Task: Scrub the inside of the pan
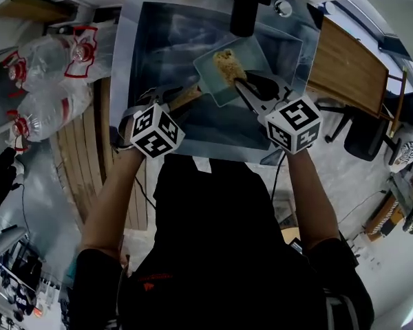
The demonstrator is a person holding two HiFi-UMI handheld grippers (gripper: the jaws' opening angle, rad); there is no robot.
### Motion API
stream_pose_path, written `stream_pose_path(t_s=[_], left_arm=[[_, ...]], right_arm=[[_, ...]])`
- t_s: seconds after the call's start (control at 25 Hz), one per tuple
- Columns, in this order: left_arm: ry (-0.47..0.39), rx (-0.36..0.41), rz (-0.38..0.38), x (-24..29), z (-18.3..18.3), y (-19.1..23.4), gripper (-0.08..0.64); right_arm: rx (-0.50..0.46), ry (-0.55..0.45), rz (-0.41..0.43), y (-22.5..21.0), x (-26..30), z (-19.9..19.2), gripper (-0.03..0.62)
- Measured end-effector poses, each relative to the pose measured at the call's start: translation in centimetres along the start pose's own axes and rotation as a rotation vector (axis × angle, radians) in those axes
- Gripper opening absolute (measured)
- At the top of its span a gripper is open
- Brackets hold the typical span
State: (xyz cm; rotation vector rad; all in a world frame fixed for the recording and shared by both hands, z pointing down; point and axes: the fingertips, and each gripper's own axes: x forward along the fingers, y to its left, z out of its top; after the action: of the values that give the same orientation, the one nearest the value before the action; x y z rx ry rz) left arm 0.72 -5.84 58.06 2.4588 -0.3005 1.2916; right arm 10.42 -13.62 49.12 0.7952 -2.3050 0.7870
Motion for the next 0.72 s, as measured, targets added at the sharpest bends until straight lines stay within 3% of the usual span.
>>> stream_pose_path(t_s=[0.16, 0.36, 0.72], left_arm=[[0.104, -0.041, -0.037, 1.2, -1.3, -0.2, 0.212], [0.18, 0.017, 0.006, 2.2, -2.0, 0.4, 0.191], [0.234, 0.015, -0.007, 3.1, -2.6, 0.0, 0.158]], right_arm=[[-0.037, 0.069, -0.006, -0.6, 1.6, -1.4, 0.081], [-0.087, 0.173, -0.012, -1.3, 3.6, -3.2, 0.081], [-0.193, 0.371, -0.021, -1.7, 7.3, -6.8, 0.081]])
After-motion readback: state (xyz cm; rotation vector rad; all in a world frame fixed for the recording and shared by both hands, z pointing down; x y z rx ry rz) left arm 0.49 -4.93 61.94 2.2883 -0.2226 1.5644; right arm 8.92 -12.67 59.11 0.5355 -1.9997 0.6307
